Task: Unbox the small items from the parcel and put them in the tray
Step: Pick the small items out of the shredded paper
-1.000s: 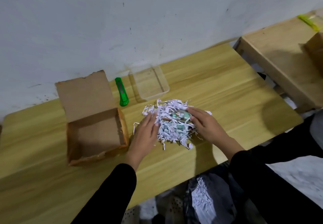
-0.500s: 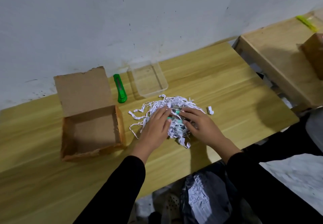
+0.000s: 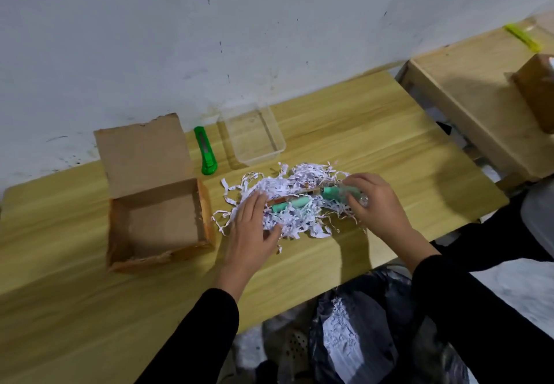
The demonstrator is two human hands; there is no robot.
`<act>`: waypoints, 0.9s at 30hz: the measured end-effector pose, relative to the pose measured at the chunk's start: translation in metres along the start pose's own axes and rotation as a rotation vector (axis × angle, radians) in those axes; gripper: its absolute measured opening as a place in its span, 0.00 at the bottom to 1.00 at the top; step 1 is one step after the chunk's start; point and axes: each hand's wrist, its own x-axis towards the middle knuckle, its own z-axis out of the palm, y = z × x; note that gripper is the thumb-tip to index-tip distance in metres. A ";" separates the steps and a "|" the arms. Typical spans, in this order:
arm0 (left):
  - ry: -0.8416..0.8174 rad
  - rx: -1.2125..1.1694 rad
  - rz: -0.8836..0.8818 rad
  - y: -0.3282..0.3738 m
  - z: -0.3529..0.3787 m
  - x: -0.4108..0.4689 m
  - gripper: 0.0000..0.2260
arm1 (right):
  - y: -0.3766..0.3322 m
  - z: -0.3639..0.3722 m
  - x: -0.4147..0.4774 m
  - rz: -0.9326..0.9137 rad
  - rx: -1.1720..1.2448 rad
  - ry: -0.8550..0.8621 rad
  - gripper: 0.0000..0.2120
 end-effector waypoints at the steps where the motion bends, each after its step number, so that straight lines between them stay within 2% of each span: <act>1: 0.048 -0.024 0.047 0.003 -0.002 0.001 0.26 | -0.006 0.002 0.002 -0.029 0.005 0.016 0.09; 3: 0.034 -0.061 0.144 0.010 -0.004 0.006 0.23 | -0.021 0.011 0.007 -0.103 0.030 -0.004 0.08; 6: -0.095 -0.060 0.223 0.015 -0.002 0.021 0.21 | -0.035 0.029 0.012 -0.220 0.063 -0.131 0.11; 10: -0.175 0.026 0.186 0.003 -0.001 0.038 0.26 | -0.030 0.043 0.013 -0.132 0.044 -0.278 0.21; 13: -0.213 0.107 0.162 -0.003 -0.004 0.043 0.30 | -0.024 0.039 0.016 -0.112 -0.017 -0.260 0.22; 20: -0.223 0.074 0.055 -0.008 -0.003 0.040 0.39 | -0.007 0.024 0.013 -0.033 -0.060 -0.274 0.22; 24: -0.213 0.039 0.006 -0.010 -0.002 0.031 0.43 | -0.022 0.018 0.015 -0.126 -0.023 -0.134 0.16; 27: -0.190 0.030 0.016 -0.008 -0.001 0.027 0.42 | -0.044 0.028 0.020 -0.228 0.032 -0.161 0.14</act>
